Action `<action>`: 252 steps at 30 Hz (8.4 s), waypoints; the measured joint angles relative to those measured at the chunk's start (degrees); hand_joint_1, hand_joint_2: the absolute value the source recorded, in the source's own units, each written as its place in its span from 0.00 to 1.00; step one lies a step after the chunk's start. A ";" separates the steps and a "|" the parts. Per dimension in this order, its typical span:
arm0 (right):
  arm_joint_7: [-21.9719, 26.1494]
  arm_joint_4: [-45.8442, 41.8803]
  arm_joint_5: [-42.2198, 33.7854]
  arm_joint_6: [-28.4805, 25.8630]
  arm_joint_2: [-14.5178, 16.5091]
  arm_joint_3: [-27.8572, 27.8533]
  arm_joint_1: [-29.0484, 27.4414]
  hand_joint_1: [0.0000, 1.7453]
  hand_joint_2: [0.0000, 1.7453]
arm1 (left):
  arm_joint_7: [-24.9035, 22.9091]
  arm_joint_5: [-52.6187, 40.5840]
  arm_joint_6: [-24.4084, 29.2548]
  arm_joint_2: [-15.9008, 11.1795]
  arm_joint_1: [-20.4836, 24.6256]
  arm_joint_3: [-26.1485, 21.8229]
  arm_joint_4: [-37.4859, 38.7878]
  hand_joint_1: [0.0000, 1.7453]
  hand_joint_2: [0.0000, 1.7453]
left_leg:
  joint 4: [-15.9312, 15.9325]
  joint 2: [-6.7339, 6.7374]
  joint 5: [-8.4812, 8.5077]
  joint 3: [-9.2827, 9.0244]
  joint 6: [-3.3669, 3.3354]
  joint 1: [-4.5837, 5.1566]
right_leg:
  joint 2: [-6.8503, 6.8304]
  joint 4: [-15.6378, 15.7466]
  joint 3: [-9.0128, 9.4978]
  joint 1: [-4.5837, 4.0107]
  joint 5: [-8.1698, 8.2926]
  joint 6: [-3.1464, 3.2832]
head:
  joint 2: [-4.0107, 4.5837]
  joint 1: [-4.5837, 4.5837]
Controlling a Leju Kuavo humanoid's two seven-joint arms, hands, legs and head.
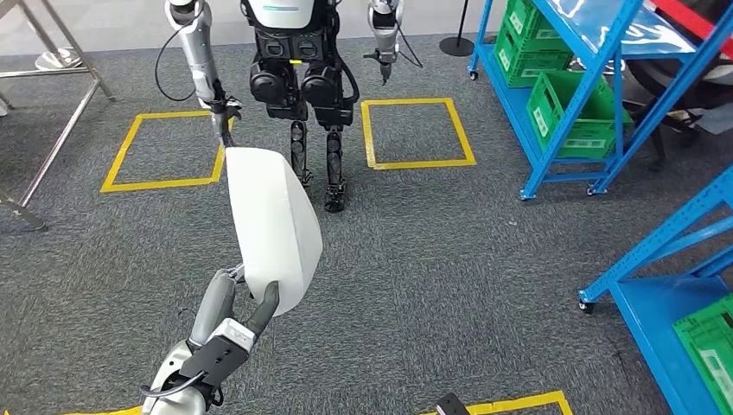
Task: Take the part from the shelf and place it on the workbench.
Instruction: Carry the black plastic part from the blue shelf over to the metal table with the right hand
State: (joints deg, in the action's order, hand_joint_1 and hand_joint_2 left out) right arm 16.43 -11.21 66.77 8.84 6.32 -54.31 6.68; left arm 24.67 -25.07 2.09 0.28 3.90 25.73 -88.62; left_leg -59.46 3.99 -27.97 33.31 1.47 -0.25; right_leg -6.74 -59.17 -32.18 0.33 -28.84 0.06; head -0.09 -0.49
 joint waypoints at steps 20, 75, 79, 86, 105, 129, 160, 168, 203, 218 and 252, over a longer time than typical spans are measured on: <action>-1.86 0.00 0.50 0.79 0.47 0.10 -0.68 0.00 0.00 | 0.10 1.16 0.62 1.10 1.22 0.07 0.00 1.00 1.00 | -2.36 -9.32 -0.14 3.01 0.40 -0.27 | 7.81 0.62 -0.63 0.76 1.23 0.61 | 0.00 0.16; -1.81 0.00 1.29 2.23 -0.21 2.92 -0.83 0.00 0.00 | 3.76 5.25 -0.80 3.21 6.89 -0.04 5.86 1.00 1.00 | 0.17 -10.29 1.39 0.58 -1.51 -0.84 | 10.02 -2.00 -1.83 1.00 0.86 -1.81 | 0.00 0.48; -1.39 0.00 0.10 2.11 -0.22 2.73 -0.87 0.00 0.00 | 4.56 5.62 -0.90 3.27 7.41 0.01 7.03 1.00 1.00 | 0.65 -11.97 1.79 1.25 0.32 -1.05 | 9.68 0.30 -1.07 0.85 1.26 -0.61 | 0.00 0.49; -0.70 0.00 -1.76 1.70 -0.36 1.67 -1.76 0.00 0.00 | 4.56 7.00 -2.09 3.58 8.18 0.15 8.44 1.00 1.00 | -15.12 -4.44 -5.58 8.10 0.88 -0.66 | 6.14 0.79 -1.00 0.30 1.55 1.02 | 0.00 -0.31; -0.65 0.00 -1.16 2.18 -0.47 0.70 -1.67 0.00 0.00 | 4.67 6.98 -2.36 4.07 9.20 0.22 8.67 1.00 1.00 | 0.27 -3.67 0.43 -0.11 -1.97 0.51 | 5.32 1.16 -0.92 0.18 2.15 -1.13 | 0.00 -0.26; -0.67 0.09 -2.11 0.61 -0.16 0.57 -2.21 0.00 0.00 | 3.84 5.98 -1.91 4.47 9.14 0.52 8.64 1.00 1.00 | -12.47 -4.80 -4.50 7.73 1.26 -1.08 | 7.62 0.03 -0.74 1.21 0.70 0.33 | 0.00 -0.14; -2.74 0.09 -1.29 2.44 -0.37 0.00 -1.94 0.00 0.00 | 4.05 8.31 -3.71 5.21 10.02 0.52 9.08 1.00 1.00 | 0.98 -4.58 0.71 -0.32 -1.42 0.12 | 6.60 0.07 -2.06 0.33 1.85 -0.66 | 0.00 0.29; -2.73 0.09 -1.28 2.87 -0.35 0.00 -1.92 0.00 0.00 | 4.05 8.29 -3.71 5.19 10.10 0.52 8.95 1.00 1.00 | 1.44 -4.61 0.83 -0.49 -1.69 0.26 | 6.55 0.75 -1.78 0.56 2.17 -1.14 | 0.00 0.28; -2.80 0.09 -1.42 3.61 -0.57 -0.04 -1.77 0.00 0.00 | 4.61 8.51 -2.92 5.10 10.38 0.55 9.66 1.00 1.00 | 0.06 -4.18 0.66 0.64 -2.53 0.03 | 6.94 -7.99 -4.57 0.66 -3.88 -2.20 | 0.00 0.79; -2.38 0.09 -1.52 4.19 -0.70 -0.15 -1.69 0.00 0.00 | 4.64 8.58 -2.85 5.23 10.66 0.57 10.18 1.00 1.00 | -6.09 -4.32 -3.86 2.58 -0.23 0.30 | 6.93 0.29 -1.85 0.68 1.77 0.40 | 0.00 0.42; -2.43 0.09 -1.44 6.41 -1.16 -0.16 -1.79 0.00 0.00 | 4.35 9.10 -3.21 5.03 10.16 0.57 9.79 1.00 1.00 | -15.58 -4.33 -6.57 7.82 0.32 -0.23 | 6.67 0.87 -1.16 0.28 1.70 1.14 | 0.00 -0.04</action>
State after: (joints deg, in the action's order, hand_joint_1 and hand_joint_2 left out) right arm 14.00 -11.13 65.33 15.25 5.16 -54.48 4.89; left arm 29.01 -15.98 -1.11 5.31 14.07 26.29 -78.83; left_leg -75.04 -0.33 -34.54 41.14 1.79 -0.49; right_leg -0.06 -58.30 -33.33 0.60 -27.14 1.21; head -0.09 -0.53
